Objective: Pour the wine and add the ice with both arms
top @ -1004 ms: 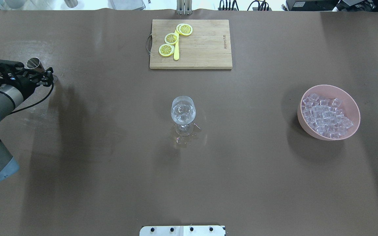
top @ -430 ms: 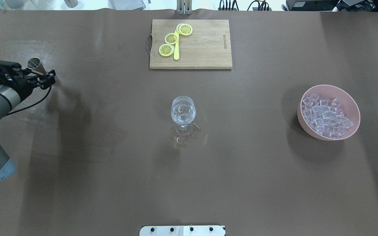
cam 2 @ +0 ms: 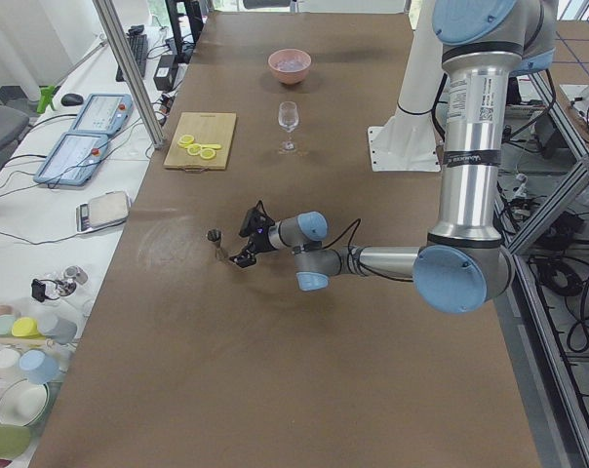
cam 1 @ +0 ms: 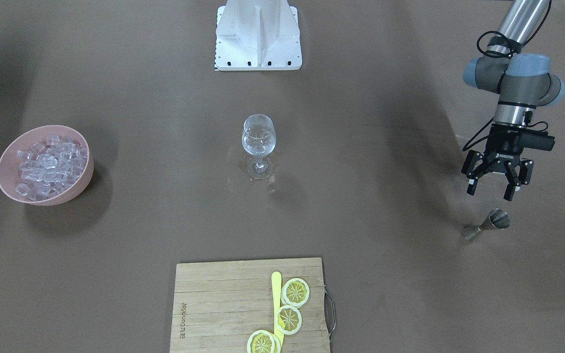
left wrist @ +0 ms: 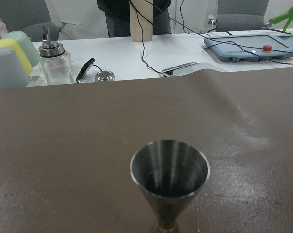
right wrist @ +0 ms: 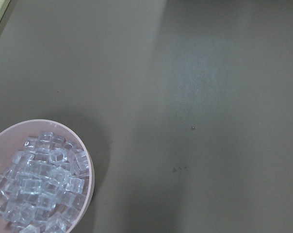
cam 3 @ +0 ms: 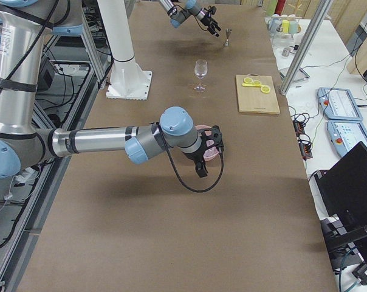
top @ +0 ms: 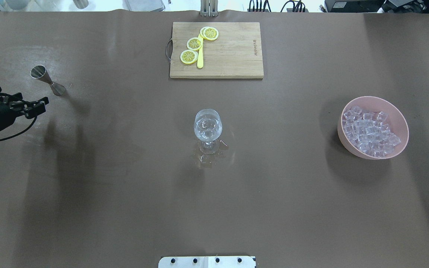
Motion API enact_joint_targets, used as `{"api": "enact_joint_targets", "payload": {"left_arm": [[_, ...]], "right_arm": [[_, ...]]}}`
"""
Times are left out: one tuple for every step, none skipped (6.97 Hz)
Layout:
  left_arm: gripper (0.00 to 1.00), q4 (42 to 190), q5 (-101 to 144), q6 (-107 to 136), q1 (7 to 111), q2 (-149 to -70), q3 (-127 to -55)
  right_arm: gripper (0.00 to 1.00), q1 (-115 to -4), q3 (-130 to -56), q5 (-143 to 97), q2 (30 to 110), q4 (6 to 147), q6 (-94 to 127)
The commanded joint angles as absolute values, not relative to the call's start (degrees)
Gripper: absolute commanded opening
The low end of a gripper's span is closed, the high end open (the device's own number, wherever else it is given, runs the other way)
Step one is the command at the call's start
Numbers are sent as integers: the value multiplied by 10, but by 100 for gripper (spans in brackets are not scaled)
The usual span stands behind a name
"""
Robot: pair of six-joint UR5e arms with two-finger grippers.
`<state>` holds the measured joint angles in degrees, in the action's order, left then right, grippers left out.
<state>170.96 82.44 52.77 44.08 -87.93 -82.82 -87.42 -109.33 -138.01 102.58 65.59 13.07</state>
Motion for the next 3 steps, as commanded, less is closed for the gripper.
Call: {"api": "enact_joint_targets", "payload": {"left_arm": [[97,1701,984,540,514,-838,-884],[97,1685,1101,561,589,-842,-885],[97,1614,1218,563,672,-864,-896]], "right_arm": [[100,-822,-1096,-1348,999,660,180],[100,-793,-1095,-1341,984,660,218],[98,-767,-1096,-1335,969,671,223]]}}
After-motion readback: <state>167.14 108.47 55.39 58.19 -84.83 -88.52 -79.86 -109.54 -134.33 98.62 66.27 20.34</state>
